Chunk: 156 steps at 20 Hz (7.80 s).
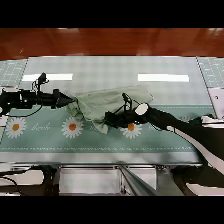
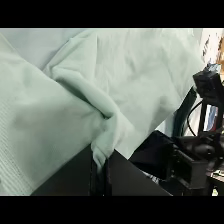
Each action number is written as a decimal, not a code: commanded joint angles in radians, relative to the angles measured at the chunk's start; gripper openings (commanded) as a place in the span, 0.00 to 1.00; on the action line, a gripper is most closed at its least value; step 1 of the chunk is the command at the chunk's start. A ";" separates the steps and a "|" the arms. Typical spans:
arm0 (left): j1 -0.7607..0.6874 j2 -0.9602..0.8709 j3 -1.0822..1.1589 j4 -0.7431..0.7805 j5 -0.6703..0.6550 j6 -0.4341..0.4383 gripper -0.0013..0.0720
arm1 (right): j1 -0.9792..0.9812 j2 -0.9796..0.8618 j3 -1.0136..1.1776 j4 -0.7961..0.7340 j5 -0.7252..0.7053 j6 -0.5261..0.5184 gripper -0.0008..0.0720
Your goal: Fold the shirts.
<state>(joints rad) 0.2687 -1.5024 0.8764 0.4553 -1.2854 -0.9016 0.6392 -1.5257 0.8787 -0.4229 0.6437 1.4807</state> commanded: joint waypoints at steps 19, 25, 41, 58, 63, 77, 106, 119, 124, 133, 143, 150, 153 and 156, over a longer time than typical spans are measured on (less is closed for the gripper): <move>0.120 0.645 1.055 0.179 0.051 -0.320 0.05 | -0.463 0.601 1.268 -0.825 0.721 0.079 0.04; 0.083 0.857 1.070 0.235 0.013 -0.328 0.05 | -0.463 0.771 1.268 -0.902 0.829 0.079 0.04; 0.011 0.943 0.610 0.256 -0.101 -0.382 0.05 | -0.463 0.797 0.835 -0.895 0.975 0.089 0.04; -0.193 -0.282 0.784 0.252 0.241 -0.370 0.05 | -0.720 -0.150 0.720 -0.573 0.385 0.043 0.04; -0.210 -0.341 0.787 0.253 0.215 -0.473 0.71 | -0.728 -0.220 0.720 -0.495 0.342 0.063 0.52; 0.357 0.302 -0.087 0.415 -0.081 -0.311 0.71 | -0.980 0.364 -0.075 -0.628 0.509 -0.042 0.52; -0.043 0.372 -0.467 0.180 0.343 -0.340 0.05 | -0.973 0.601 -0.283 -0.748 0.520 0.010 0.52; -0.044 0.372 -0.452 0.179 0.344 -0.341 0.05 | -0.943 0.145 -0.268 -0.223 0.486 -0.298 0.51; -0.044 0.372 -0.452 0.179 0.344 -0.341 0.05 | -0.786 0.037 -0.146 -0.206 0.409 -0.271 0.49; -0.012 0.427 0.018 0.176 0.149 -0.320 0.05 | -0.720 0.143 0.503 -0.468 0.708 -0.164 0.04; -0.012 0.494 1.159 0.306 0.143 -0.454 0.05 | -0.720 0.462 1.301 -0.765 0.696 0.000 0.04; -0.013 0.772 1.202 0.655 0.120 -0.510 0.05 | -0.720 0.728 1.301 -0.942 0.732 0.003 0.04; -0.051 0.874 1.190 0.794 0.061 -0.556 0.05 | -0.720 0.782 1.301 -0.949 0.821 0.029 0.04; -0.121 0.963 1.104 0.890 -0.023 -0.592 0.05 | -0.720 0.819 1.251 -0.949 0.921 0.064 0.04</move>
<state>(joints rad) 0.1955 -0.6250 2.0304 1.2060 -1.2324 -1.4445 -0.0818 -0.7528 2.1609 -1.3544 1.4643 1.5105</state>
